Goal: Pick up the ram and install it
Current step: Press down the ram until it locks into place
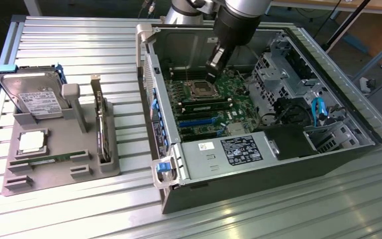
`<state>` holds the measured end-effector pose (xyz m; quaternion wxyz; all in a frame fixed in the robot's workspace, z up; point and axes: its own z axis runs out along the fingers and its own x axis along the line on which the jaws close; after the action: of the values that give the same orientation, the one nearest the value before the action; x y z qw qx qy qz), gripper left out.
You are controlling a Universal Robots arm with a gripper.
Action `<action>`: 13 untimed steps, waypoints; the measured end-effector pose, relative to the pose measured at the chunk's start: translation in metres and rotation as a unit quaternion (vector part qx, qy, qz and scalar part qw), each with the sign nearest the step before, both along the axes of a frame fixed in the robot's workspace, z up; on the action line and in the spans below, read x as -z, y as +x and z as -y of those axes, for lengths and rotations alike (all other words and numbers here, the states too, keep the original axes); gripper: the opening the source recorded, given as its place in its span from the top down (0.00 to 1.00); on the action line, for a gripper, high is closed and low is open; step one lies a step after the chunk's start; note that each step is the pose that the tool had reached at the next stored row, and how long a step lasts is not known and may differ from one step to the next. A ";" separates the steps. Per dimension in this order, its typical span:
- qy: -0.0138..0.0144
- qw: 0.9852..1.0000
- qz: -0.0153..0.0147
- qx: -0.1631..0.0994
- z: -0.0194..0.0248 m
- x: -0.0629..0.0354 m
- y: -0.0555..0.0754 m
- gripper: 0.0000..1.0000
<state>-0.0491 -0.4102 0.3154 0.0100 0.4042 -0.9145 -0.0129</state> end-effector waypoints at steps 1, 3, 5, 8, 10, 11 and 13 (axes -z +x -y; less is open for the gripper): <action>0.000 1.000 0.000 0.009 0.0000 0.0000 0.000 0.89; 0.000 0.999 0.000 0.034 0.0000 0.0001 0.000 0.89; 0.000 0.998 0.000 0.062 0.0000 0.0002 0.000 0.89; 0.000 0.995 0.000 0.099 0.0000 0.0003 0.000 0.89; 0.000 0.993 0.000 0.120 0.0000 0.0004 0.000 0.89; 0.000 0.992 0.000 0.127 0.0000 0.0004 0.000 0.89; -0.001 0.986 0.000 0.164 0.0000 0.0006 0.000 0.89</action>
<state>-0.0491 -0.4102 0.3148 0.0080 0.2489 -0.9684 -0.0137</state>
